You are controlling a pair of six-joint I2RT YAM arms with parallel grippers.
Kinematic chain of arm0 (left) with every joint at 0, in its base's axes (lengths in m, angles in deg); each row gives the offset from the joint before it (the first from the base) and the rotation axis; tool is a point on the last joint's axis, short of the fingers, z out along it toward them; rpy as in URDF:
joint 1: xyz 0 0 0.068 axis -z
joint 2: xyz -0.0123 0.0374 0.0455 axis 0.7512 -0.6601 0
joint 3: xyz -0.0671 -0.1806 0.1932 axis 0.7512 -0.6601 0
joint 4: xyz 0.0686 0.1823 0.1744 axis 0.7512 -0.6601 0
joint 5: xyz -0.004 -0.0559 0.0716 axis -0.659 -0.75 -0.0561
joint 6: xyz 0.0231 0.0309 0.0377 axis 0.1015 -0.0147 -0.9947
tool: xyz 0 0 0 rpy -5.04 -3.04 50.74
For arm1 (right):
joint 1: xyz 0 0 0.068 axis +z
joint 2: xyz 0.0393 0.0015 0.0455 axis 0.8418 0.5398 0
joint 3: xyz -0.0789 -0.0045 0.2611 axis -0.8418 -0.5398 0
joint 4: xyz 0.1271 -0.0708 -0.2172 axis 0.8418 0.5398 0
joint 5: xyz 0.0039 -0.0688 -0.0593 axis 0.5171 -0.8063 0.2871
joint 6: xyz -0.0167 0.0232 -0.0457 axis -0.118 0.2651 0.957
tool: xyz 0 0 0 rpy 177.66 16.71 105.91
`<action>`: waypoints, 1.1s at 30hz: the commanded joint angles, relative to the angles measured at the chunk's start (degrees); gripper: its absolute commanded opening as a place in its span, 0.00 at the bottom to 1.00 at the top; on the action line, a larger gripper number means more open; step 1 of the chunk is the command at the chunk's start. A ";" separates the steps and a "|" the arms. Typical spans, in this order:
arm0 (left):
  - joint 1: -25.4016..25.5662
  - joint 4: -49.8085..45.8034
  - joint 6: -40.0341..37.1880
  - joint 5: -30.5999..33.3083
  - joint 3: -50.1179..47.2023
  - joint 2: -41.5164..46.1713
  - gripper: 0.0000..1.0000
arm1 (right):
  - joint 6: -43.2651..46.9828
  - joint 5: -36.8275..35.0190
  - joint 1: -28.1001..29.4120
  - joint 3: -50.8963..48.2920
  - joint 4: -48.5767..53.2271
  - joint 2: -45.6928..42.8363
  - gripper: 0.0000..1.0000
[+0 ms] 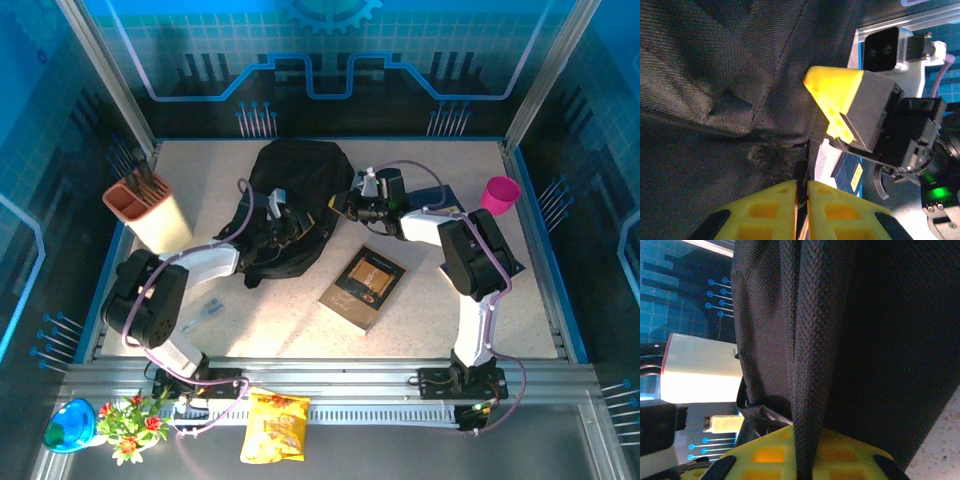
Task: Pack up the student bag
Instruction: Unzip the student bag at the top-center of the table.
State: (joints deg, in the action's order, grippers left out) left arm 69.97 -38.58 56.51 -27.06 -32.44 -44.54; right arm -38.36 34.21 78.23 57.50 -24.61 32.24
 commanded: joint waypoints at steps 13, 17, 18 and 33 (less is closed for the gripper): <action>0.26 1.41 -5.65 1.01 -2.10 1.71 0.00 | 1.15 0.45 -0.65 0.60 -1.86 -1.85 0.10; 0.28 -0.77 -6.06 2.75 -2.25 2.54 0.00 | 1.29 -0.14 -0.61 0.73 -1.29 -1.75 0.11; 0.29 -2.02 -6.45 3.41 -2.34 3.00 0.00 | 1.49 -0.36 -0.63 0.85 -0.93 -1.67 0.11; 0.33 -20.04 -10.23 9.66 -11.69 17.79 0.00 | 5.47 -6.82 -0.60 2.70 4.97 1.75 0.09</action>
State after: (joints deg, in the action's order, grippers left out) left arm 70.37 -51.87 48.40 -21.07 -42.01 -30.64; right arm -35.32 30.80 78.30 58.29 -19.51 32.50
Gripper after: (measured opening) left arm 0.054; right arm 0.092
